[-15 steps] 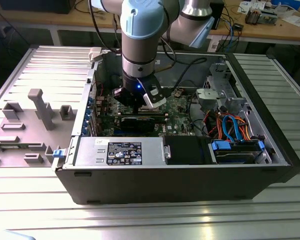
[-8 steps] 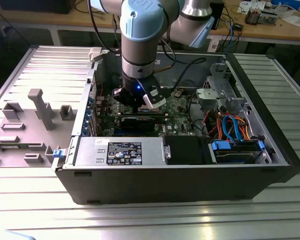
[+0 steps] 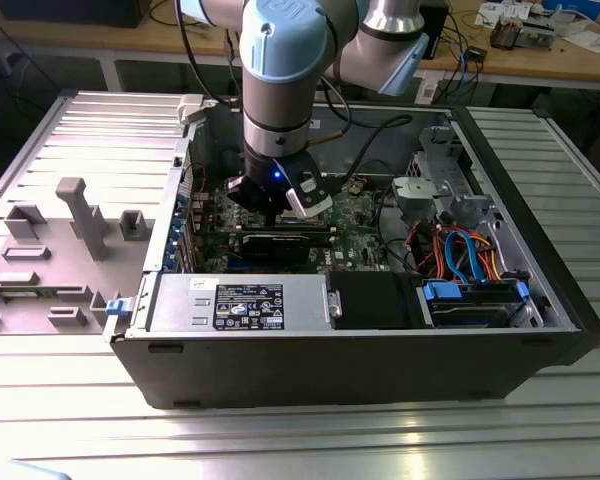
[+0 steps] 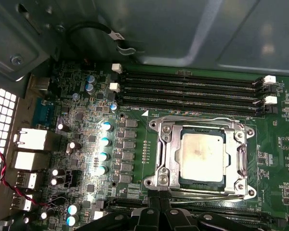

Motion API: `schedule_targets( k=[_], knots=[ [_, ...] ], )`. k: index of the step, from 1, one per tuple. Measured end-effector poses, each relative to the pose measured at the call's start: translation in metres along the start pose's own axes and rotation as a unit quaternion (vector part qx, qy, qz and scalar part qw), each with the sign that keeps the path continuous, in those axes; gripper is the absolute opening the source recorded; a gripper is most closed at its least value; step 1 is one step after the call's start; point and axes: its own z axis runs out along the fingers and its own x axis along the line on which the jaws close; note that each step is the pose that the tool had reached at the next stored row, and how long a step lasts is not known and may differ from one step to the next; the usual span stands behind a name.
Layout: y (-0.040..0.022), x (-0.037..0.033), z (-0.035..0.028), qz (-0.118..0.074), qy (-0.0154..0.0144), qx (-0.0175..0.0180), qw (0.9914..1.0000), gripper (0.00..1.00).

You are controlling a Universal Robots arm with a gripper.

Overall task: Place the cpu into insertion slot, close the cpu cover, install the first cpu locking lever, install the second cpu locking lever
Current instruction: 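Install the second cpu locking lever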

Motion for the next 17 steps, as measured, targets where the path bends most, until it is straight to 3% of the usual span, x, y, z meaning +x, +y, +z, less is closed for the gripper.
schedule_targets(
  k=[10, 17],
  knots=[
    [-0.0005, 0.0030, 0.0044, 0.000, -0.0001, -0.0009, 1.00000, 0.11],
    [-0.0008, 0.0049, 0.0092, 0.000, -0.0012, -0.0129, 0.99992, 0.11]
  ],
)
